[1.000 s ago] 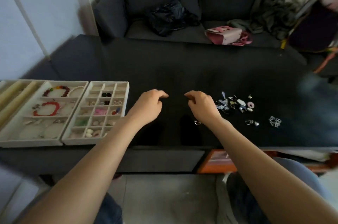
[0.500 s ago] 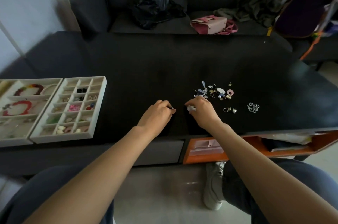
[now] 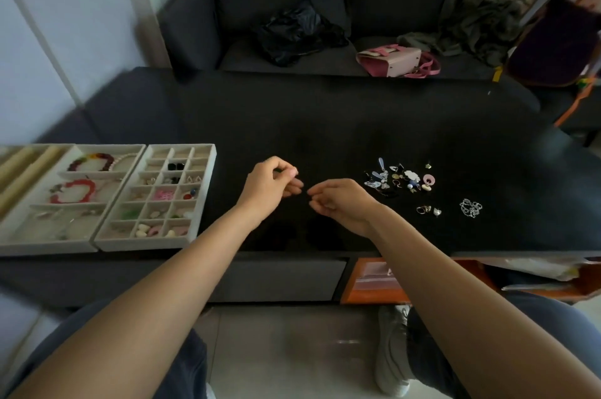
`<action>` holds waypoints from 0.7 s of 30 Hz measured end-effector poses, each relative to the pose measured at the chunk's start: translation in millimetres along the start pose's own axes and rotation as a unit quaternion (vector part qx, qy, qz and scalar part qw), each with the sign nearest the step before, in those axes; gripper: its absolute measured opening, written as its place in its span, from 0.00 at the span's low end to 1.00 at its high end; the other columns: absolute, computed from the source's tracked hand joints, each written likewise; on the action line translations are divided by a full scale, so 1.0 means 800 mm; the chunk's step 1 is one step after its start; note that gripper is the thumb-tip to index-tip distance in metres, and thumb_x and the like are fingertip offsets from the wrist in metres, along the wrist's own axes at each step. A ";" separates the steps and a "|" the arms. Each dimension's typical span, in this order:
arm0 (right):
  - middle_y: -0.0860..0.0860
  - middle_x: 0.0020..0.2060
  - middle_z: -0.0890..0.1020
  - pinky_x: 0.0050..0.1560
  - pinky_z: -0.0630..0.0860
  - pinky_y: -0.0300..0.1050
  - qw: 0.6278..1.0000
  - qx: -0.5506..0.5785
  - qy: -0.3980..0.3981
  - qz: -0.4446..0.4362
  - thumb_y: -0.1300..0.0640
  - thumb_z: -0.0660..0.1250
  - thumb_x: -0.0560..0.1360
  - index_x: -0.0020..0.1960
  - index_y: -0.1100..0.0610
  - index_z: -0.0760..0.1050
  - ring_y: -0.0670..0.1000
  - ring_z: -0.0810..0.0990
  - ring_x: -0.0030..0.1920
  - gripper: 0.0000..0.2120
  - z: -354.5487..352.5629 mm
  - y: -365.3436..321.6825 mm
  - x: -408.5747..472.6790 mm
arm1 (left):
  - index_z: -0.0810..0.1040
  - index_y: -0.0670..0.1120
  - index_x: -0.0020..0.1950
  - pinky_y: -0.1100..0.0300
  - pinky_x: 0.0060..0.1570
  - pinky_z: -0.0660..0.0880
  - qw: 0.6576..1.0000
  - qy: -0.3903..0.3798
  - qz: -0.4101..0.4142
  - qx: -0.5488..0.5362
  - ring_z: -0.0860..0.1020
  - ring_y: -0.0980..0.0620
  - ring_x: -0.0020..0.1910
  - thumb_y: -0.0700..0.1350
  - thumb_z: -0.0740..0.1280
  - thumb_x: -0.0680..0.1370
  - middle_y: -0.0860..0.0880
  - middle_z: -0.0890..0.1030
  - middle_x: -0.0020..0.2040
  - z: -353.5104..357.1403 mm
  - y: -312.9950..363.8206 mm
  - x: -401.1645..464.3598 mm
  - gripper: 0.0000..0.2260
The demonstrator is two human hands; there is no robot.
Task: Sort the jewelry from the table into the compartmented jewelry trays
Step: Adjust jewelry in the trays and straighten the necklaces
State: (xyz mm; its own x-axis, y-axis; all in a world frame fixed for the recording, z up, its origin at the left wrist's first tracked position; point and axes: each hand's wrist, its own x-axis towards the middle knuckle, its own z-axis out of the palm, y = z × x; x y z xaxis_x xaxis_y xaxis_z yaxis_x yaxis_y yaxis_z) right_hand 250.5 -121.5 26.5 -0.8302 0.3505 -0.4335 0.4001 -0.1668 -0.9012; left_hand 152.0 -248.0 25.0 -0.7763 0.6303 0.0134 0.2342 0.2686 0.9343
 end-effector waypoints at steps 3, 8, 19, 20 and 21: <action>0.57 0.50 0.77 0.43 0.76 0.39 0.998 0.011 -0.057 -0.021 0.70 0.55 0.78 0.58 0.61 0.76 0.49 0.77 0.45 0.15 0.039 -0.026 -0.004 | 0.76 0.47 0.50 0.65 0.43 0.76 0.999 0.027 0.001 -0.041 0.81 0.56 0.43 0.43 0.61 0.80 0.50 0.82 0.43 -0.044 0.010 -0.016 0.04; 0.53 0.47 0.80 0.43 0.75 0.38 0.987 -0.096 -0.082 -0.100 0.57 0.61 0.79 0.57 0.60 0.76 0.46 0.77 0.44 0.10 0.115 -0.069 -0.006 | 0.76 0.48 0.46 0.68 0.37 0.75 0.993 0.051 0.043 0.094 0.81 0.58 0.37 0.45 0.65 0.79 0.52 0.81 0.37 -0.112 0.008 -0.040 0.03; 0.54 0.38 0.79 0.36 0.74 0.33 0.978 -0.106 -0.135 -0.116 0.62 0.68 0.75 0.51 0.66 0.80 0.44 0.75 0.33 0.08 0.226 -0.102 0.043 | 0.75 0.48 0.49 0.58 0.43 0.79 0.961 0.105 0.073 0.246 0.81 0.56 0.40 0.41 0.67 0.77 0.51 0.83 0.41 -0.218 -0.019 -0.060 0.04; 0.55 0.38 0.79 0.36 0.74 0.34 0.978 -0.106 -0.141 -0.111 0.62 0.68 0.74 0.50 0.65 0.80 0.44 0.74 0.34 0.07 0.234 -0.104 0.049 | 0.74 0.50 0.50 0.55 0.43 0.79 0.962 0.103 0.067 0.245 0.81 0.56 0.40 0.42 0.67 0.77 0.51 0.83 0.40 -0.225 -0.027 -0.060 0.05; 0.55 0.39 0.79 0.36 0.74 0.34 0.978 -0.110 -0.146 -0.106 0.62 0.69 0.74 0.49 0.64 0.81 0.45 0.74 0.34 0.07 0.243 -0.105 0.055 | 0.72 0.52 0.51 0.54 0.43 0.79 0.963 0.103 0.058 0.244 0.81 0.56 0.40 0.42 0.66 0.77 0.52 0.83 0.40 -0.232 -0.035 -0.060 0.06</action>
State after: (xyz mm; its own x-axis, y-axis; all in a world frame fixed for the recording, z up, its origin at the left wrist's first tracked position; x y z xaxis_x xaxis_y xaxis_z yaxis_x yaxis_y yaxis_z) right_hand 105.1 -271.2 83.1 -0.9660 0.0732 -0.2478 0.2541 0.0937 -0.9626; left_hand 74.2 -421.3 64.2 -0.8164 0.5321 0.2244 0.5338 0.5470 0.6449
